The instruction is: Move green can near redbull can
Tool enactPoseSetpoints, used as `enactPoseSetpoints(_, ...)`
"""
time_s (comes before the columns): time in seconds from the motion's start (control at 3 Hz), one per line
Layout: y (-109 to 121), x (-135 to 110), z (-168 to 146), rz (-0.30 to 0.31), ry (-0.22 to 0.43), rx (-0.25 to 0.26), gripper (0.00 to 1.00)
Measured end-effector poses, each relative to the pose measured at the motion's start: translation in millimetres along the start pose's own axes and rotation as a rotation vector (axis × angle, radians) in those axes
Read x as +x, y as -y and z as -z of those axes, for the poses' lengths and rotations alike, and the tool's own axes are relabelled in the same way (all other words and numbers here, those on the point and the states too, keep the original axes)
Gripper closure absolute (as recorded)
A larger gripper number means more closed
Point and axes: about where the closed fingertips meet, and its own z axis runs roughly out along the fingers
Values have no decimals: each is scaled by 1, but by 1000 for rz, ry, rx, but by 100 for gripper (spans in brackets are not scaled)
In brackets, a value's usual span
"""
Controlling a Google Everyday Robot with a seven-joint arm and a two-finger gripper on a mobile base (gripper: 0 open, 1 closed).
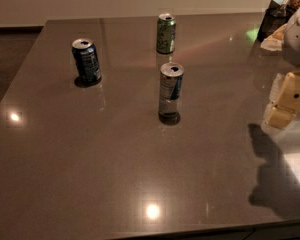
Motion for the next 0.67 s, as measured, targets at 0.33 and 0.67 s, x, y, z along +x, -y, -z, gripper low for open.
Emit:
enactPoseSetpoints(0.33, 0, 0, 0, 0, 0, 0, 0)
enactPoseSetpoints(0.67, 14, -5, -1, -22, 20, -1, 0)
